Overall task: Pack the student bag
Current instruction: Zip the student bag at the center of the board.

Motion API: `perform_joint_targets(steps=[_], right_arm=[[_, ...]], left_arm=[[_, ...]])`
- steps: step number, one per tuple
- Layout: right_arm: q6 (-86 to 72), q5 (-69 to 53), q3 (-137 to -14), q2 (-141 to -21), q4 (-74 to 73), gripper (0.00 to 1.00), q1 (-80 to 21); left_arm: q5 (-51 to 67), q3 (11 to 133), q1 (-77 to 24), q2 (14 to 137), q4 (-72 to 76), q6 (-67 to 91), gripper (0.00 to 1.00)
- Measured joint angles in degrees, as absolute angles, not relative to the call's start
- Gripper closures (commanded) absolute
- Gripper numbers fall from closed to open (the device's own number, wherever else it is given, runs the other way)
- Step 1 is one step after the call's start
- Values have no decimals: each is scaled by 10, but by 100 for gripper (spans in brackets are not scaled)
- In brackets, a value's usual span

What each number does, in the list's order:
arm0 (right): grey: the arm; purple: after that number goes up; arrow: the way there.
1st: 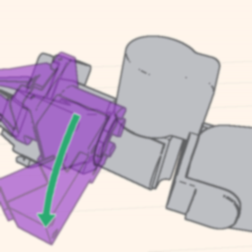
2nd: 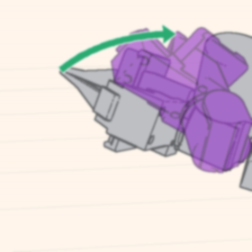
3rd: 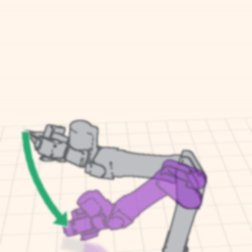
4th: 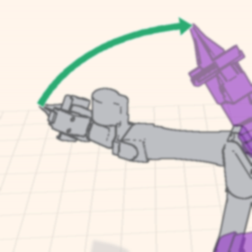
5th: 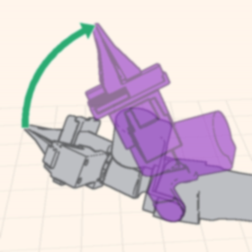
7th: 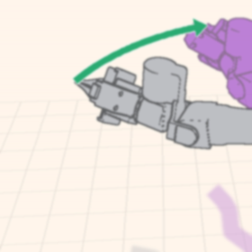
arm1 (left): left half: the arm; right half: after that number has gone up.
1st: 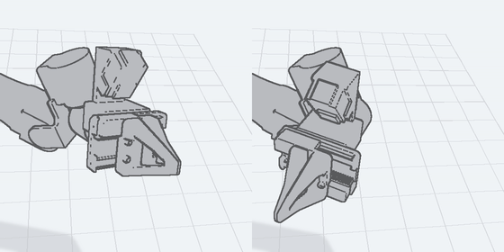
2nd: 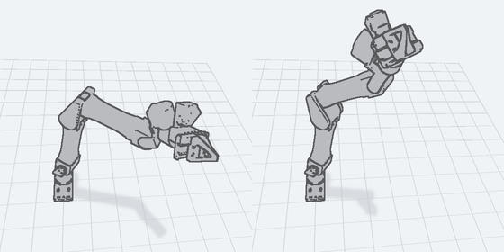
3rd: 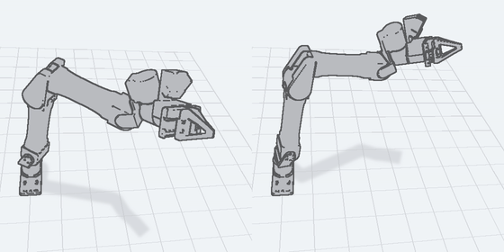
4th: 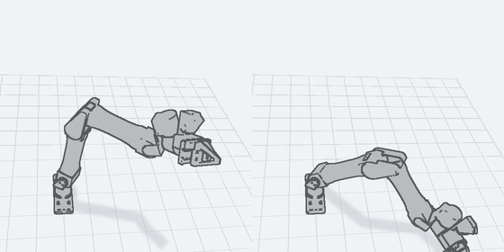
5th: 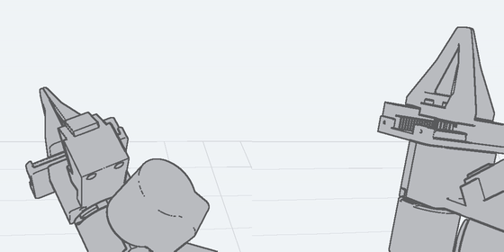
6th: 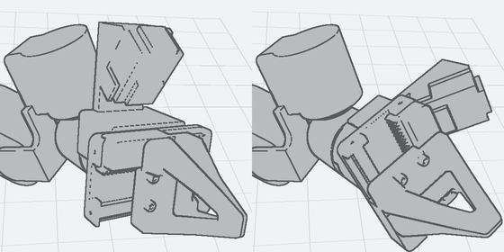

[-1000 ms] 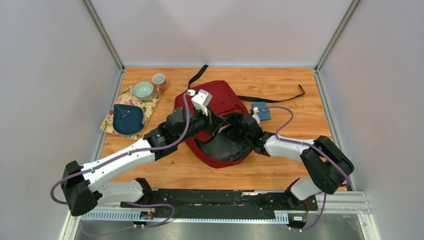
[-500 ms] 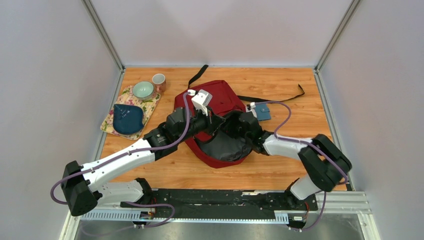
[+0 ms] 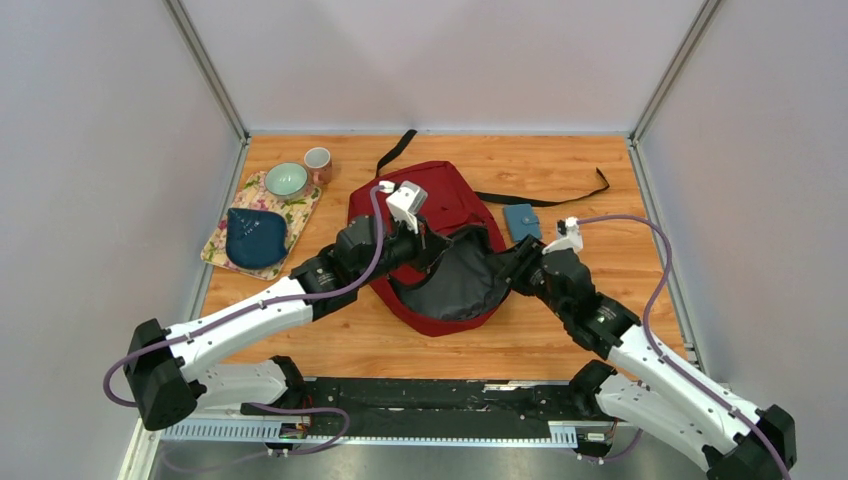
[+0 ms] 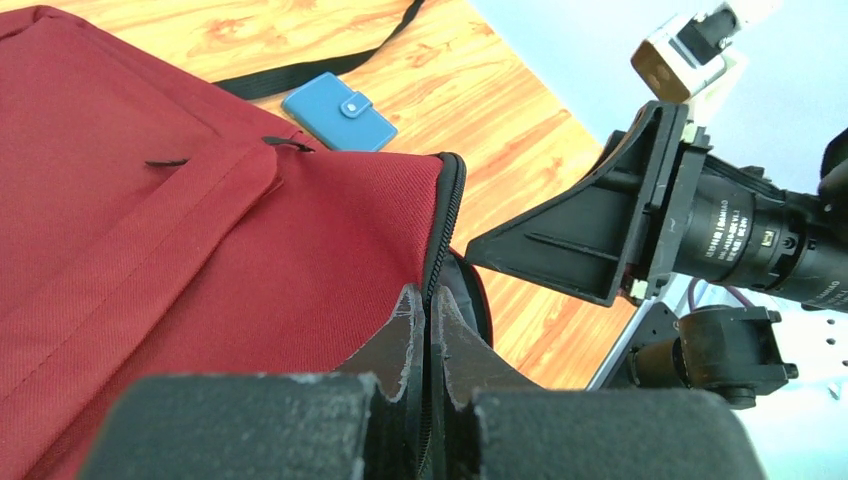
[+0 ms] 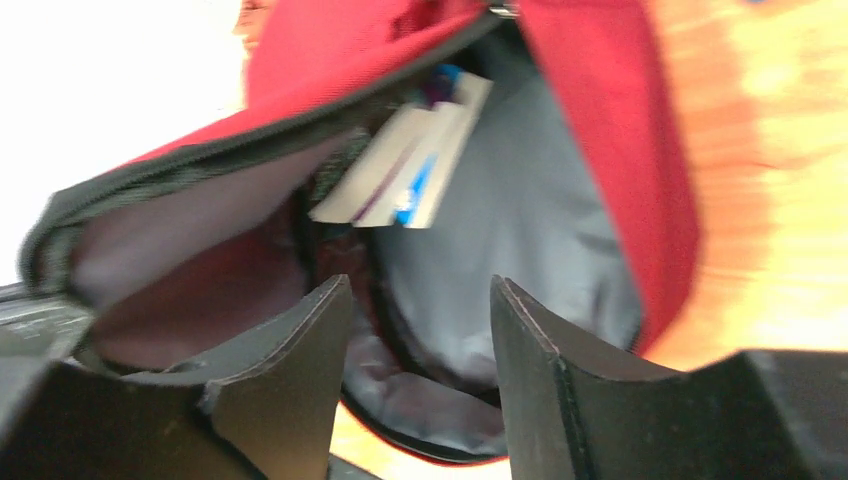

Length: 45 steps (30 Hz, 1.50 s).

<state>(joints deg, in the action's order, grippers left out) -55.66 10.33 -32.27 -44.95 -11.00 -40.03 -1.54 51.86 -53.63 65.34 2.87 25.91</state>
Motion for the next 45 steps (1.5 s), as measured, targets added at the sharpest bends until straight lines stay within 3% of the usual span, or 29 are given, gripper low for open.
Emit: perform_joint_targets(steps=[7,12,15,19,22,45], right_arm=[[-535,177,-308,-445,-235,36,-395],[-511,186,-310,-523,-264,43,-386],[-498,185,-315,-547,-272,55,-378],[-484,179,-323,-554,-269,87,-360],[-475,169,-324,-554,-263,100,-353],[-497,137,-317,-433,-284,100,-348]], left_arm=[[2,511,-536,658,32,272,100],[6,509,-536,658,32,278,100],[6,509,-536,658,32,279,100],[6,509,-536,658,31,280,100],[10,508,-536,658,32,280,100],[56,485,-597,797,93,269,100]])
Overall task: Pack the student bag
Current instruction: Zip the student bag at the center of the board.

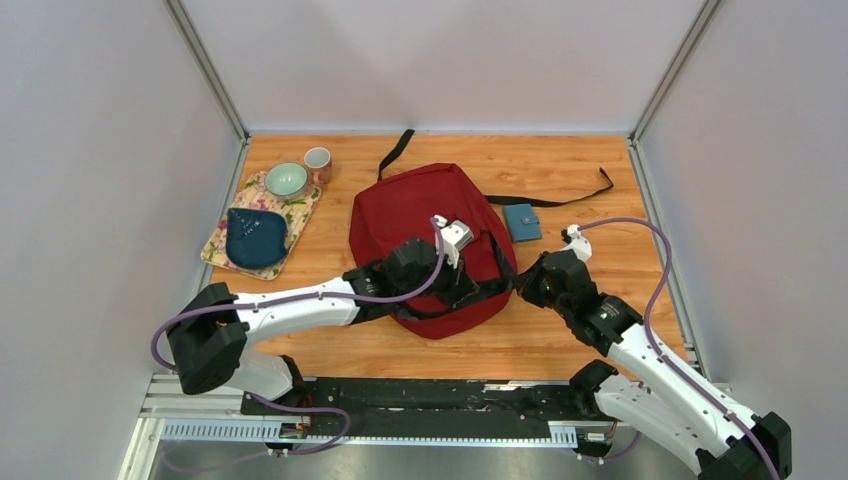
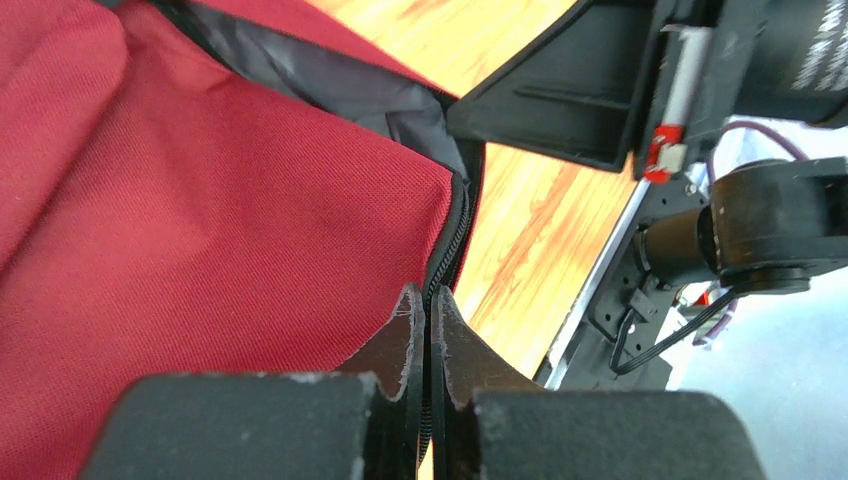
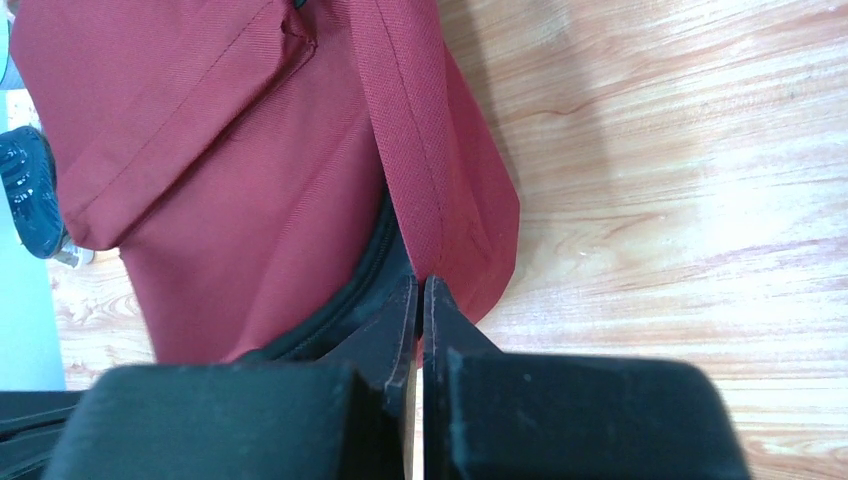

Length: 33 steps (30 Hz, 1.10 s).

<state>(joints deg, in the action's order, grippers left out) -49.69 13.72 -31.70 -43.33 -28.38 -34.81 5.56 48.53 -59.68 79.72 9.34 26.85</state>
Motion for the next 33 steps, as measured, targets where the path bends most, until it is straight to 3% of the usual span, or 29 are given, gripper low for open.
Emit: perform_joint_targets(steps=[15,27,29,30,31,33], right_arm=[[-503,108,-317,-422,-290,100,-348],[-512,89,-317,-407,-293,100,-348],[-512,88,-317,-408,-293,100,-348],[-512,88,-317,-408,-293,100,-348],[-512,86,-317,-408,-293,100,-348],[-512,84,-317,-408,-293,95,-348]], left_arm=[[61,475,-607,876,92,267,100],[30,475,-610,864,152,209,100],[37,474,-610,864,153,209,89],[42,471,-610,864,155,212,80],[48,465,-610,864,159,216,63],[63,452,-611,863,166,223,50]])
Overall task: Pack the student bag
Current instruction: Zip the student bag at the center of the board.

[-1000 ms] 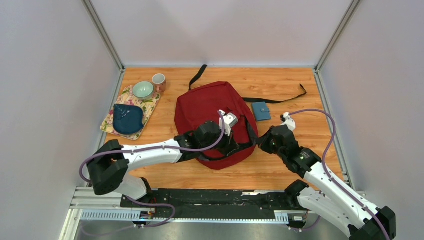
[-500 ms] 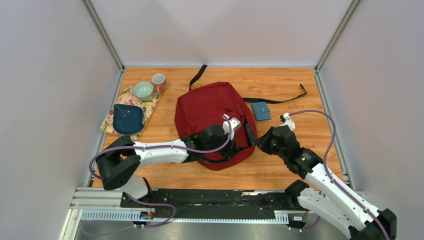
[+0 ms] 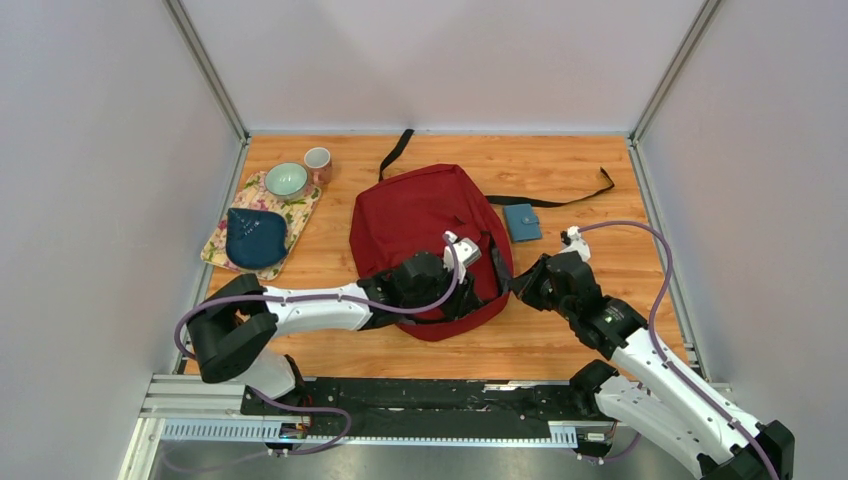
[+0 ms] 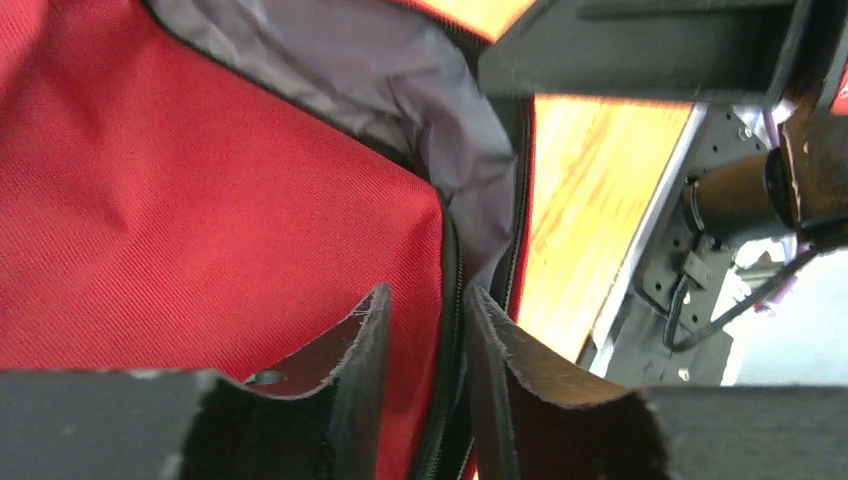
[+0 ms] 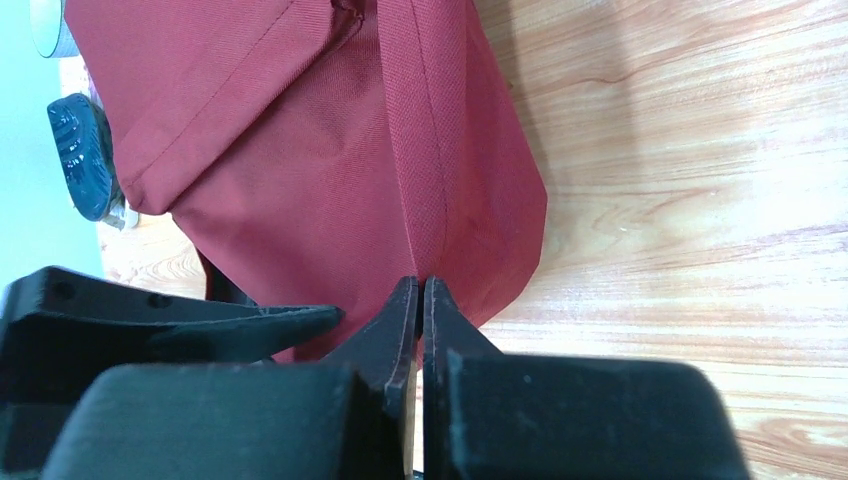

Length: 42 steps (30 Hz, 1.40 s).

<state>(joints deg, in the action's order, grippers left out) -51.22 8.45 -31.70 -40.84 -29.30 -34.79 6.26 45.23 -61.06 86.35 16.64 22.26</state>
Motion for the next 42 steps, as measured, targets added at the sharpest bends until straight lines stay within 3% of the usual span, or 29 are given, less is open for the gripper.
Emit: perform_joint_targets(steps=[2,3,5,6,9,11,13,15,20,25,33,42], right_arm=[[-512,83,-317,-408,-294,87,-348],[-513,83,-317,-408,-295,74,-348],[-514,83,-317,-408,-297,58,-348],[-511,84,-317,-408,-298,44,-348],[-511,94,-318,-406,-306,30,-348],[-507,105,-321,-402,-319,29,-348],[-505,120,-328,-397,-337,35,-348],[-500,131,-338,-393,-350,42,-348],[-484,138,-356,-390,-353,45,-348],[-452,71,-387,-448,-324,47,-347],[-429,-45,-423,-535,-246,57,-370],[-439,-97,-431,-609,-192,59,-441]], left_arm=[[76,434,-612,859,169,230,39],[82,424,-613,853,166,235,36],[86,406,-613,828,151,241,30],[85,397,-614,807,140,242,29],[63,382,-615,726,104,240,22],[37,382,-615,672,88,236,16],[-15,382,-615,613,67,230,12],[-67,382,-613,574,46,226,11],[-159,355,-568,520,-9,240,10],[-191,316,-510,508,-65,271,8],[-142,297,-381,512,-90,312,7],[1,274,-261,564,-34,363,9]])
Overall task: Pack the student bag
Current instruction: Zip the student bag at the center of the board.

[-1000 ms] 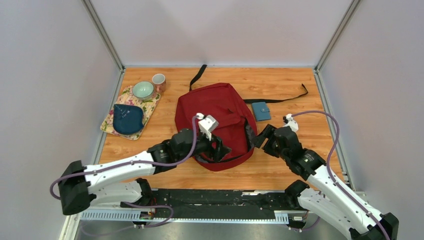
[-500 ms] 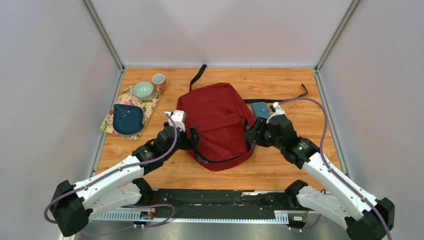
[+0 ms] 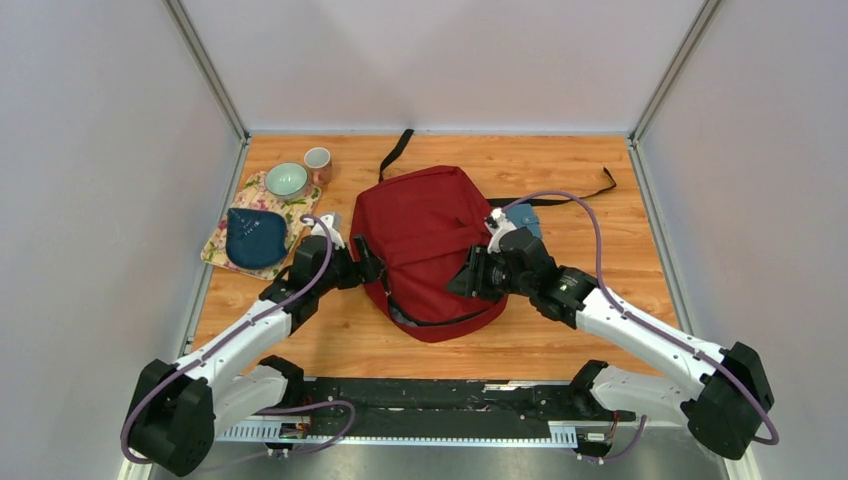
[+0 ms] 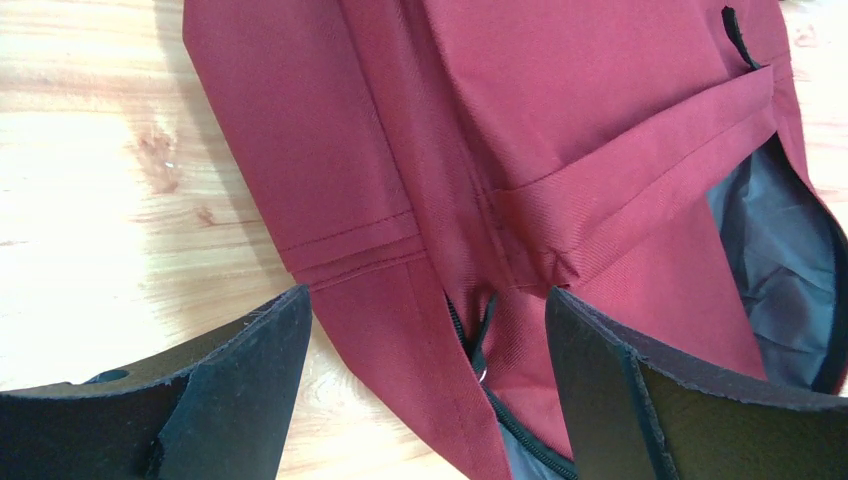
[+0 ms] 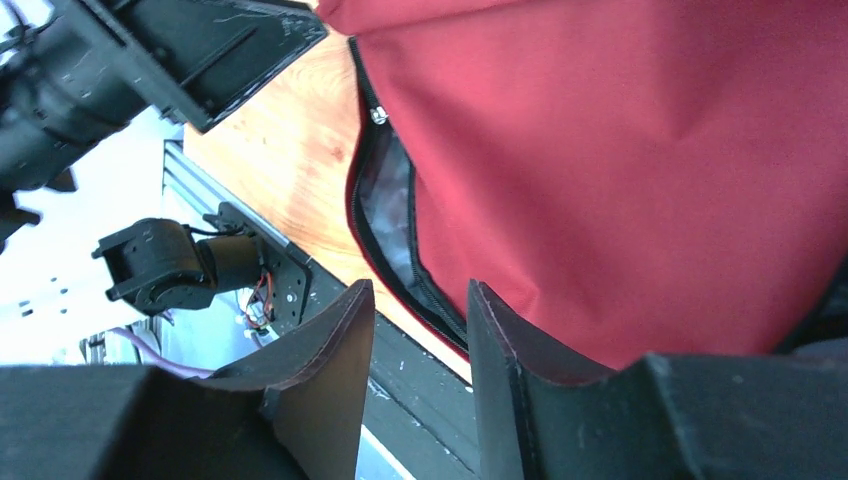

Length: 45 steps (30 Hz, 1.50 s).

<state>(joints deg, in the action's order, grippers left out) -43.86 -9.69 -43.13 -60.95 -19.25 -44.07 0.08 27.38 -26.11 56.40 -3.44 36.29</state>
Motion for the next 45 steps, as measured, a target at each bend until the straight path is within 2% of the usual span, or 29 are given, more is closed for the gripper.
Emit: perform_joint_targets(steps=[6,14,17,28,30,32,33,35,37,38,39,41,42,45], right_arm=[[-451,-113,-431,-622,-166,62,-457],[-454,-119,-431,-628,-155,63,-460],[-454,-122,-431,-635,-154,63,-460],[-454,-126,-431,-653,-153,64,-465],[-454,-126,-431,-656,-152,64,-466],[-454,-126,-432,-659,-152,64,-466],[-454,-126,-432,-661,-152,64,-467],[-454,-126,-432,-664,-151,64,-468],[-454,-127,-432,-666,-151,64,-469],[-454,-128,-432,-667,-151,64,-469],[-454,-128,-432,-669,-151,64,-469],[-454,-130,-433,-672,-151,64,-470],[-454,-131,-434,-674,-151,64,-471],[-454,-134,-435,-675,-150,64,-472]], left_arm=[[95,228,-193,600,46,409,18],[155,222,-166,661,146,446,18],[165,222,-165,682,171,451,23],[166,231,-163,743,212,460,66],[166,233,-163,751,218,461,79],[167,240,-163,760,222,461,83],[168,243,-164,764,223,462,95],[170,249,-164,769,225,460,100],[172,249,-164,770,226,462,98],[173,249,-164,770,226,462,92],[173,249,-164,770,226,461,71],[170,249,-164,765,221,457,55],[165,249,-164,758,213,454,42],[132,248,-163,707,173,435,24]])
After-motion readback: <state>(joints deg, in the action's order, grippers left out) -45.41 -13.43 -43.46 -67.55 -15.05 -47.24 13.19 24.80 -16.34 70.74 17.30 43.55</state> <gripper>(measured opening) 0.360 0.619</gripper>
